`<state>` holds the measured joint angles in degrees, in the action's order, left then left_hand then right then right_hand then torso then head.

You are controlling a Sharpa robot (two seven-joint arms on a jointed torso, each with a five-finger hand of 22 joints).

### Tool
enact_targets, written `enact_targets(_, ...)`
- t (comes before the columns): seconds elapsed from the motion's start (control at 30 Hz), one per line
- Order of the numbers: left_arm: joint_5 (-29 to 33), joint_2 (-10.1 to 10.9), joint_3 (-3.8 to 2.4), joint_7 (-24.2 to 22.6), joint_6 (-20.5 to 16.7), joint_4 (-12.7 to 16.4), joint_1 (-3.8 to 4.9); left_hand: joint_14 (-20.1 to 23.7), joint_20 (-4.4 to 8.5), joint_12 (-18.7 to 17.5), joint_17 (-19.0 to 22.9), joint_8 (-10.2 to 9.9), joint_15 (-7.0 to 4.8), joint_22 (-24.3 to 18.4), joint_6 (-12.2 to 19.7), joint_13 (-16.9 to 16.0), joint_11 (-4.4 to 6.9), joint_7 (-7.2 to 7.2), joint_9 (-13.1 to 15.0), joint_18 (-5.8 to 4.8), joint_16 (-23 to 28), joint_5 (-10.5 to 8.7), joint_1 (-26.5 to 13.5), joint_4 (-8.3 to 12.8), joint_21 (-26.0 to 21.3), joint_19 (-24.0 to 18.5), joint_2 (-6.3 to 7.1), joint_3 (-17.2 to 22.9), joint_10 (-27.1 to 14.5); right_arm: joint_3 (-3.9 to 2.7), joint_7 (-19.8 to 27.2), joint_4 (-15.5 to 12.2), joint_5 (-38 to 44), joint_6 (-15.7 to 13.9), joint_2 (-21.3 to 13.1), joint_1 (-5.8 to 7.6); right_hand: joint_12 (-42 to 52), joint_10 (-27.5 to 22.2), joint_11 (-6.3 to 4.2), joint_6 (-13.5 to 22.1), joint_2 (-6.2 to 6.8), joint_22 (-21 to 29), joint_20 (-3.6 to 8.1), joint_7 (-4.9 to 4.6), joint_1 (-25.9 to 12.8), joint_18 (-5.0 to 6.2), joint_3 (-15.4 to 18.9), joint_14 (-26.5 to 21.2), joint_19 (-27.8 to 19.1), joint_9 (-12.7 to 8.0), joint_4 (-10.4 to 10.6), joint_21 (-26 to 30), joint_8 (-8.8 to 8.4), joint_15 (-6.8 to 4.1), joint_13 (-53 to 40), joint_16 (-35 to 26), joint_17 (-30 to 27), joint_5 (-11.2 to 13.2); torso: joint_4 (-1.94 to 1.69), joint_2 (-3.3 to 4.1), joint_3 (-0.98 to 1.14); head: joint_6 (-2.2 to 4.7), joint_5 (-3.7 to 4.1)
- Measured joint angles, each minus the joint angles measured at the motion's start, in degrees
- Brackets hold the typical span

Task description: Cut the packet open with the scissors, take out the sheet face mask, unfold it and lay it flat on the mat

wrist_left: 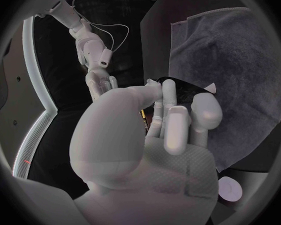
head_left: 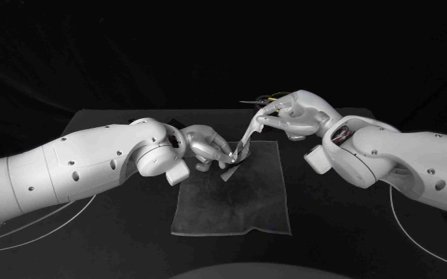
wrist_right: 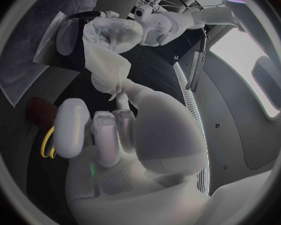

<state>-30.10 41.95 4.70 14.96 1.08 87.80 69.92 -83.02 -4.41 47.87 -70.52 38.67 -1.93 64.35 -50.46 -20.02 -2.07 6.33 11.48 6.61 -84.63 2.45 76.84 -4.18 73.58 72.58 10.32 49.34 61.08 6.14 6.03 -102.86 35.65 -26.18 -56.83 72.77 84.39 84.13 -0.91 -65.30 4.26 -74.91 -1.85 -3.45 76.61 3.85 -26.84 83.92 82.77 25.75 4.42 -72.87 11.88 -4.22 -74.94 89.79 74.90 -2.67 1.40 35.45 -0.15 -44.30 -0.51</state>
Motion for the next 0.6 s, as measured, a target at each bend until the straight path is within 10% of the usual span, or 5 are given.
enact_targets(0.6, 0.5, 1.9, -1.25, -2.2, 0.8, -3.7, 1.22, 0.0, 0.0, 0.0, 0.1, 0.2, 0.03, 0.0, 0.1, 0.0, 0.0, -0.1, 0.0, 0.0, 0.1, 0.18, 0.0, 0.0, 0.0, 0.0, 0.02, 0.0, 0.0, -0.43, 4.9, -0.9, -10.0, 2.2, -4.8, 2.84, -0.1, 0.0, 0.02, 0.1, 0.12, 0.0, -0.01, 0.11, -0.2, -0.01, -0.1, 0.0, 0.0, 0.0, -0.1, 0.0, 0.13, 0.0, 0.0, 0.0, 0.1, 0.0, 0.03, -0.2, 0.16, 0.66, 0.03)
